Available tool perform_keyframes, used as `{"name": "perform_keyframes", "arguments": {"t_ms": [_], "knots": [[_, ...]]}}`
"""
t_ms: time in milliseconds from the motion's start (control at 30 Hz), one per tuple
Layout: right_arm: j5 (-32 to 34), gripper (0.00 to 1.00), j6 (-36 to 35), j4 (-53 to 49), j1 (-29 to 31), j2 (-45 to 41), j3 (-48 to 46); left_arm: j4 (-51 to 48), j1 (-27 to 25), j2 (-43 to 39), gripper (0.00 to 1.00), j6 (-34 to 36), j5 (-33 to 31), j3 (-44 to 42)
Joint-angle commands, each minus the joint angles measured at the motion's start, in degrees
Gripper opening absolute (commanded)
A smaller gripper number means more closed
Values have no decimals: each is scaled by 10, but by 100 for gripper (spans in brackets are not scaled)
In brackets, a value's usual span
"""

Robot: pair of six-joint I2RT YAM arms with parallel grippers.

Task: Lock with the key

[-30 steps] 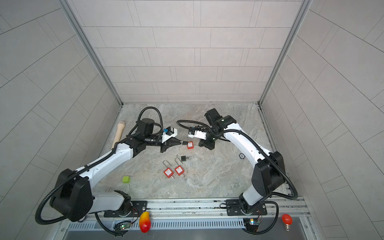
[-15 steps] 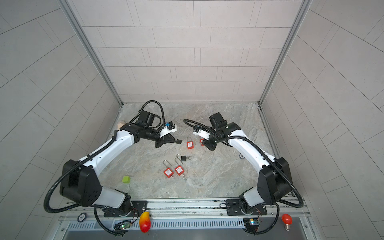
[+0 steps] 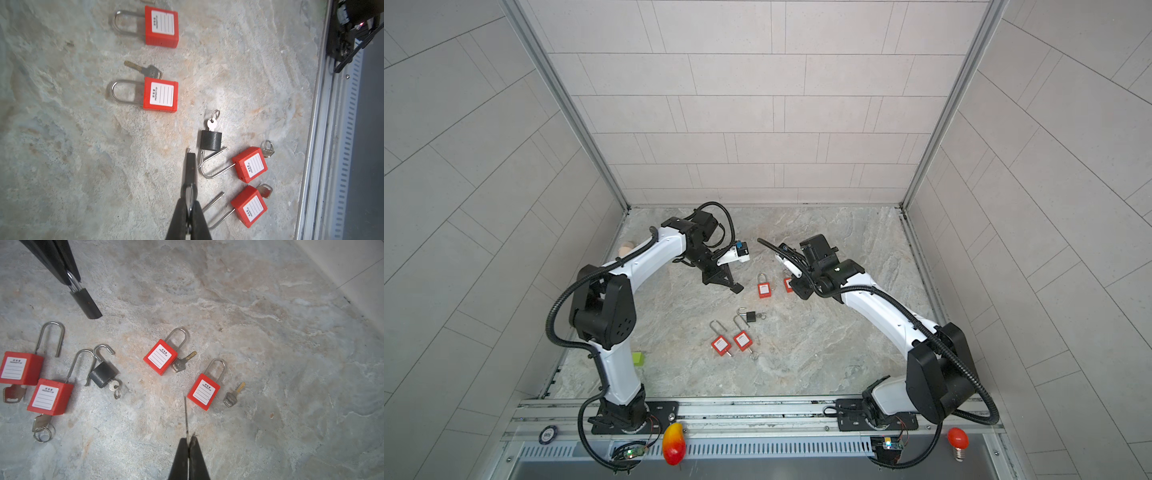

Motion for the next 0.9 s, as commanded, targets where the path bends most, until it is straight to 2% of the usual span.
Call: {"name": "perform_keyframes", "arguments": {"t_ms": [0,367,700,867], "knots": [[40,0,36,24,6,-20,-15,-93,0,31,0,33,-25,41],[35,0,56,37,8,-15,-31,-156,-21,134,0,33,-78,142],[36,0,85,55,35,-10,-54,-165,-41,177,0,25,-102,177],[33,0,101,65,43,-1,-56,-153,-58,190,4,15,-133,190]]}}
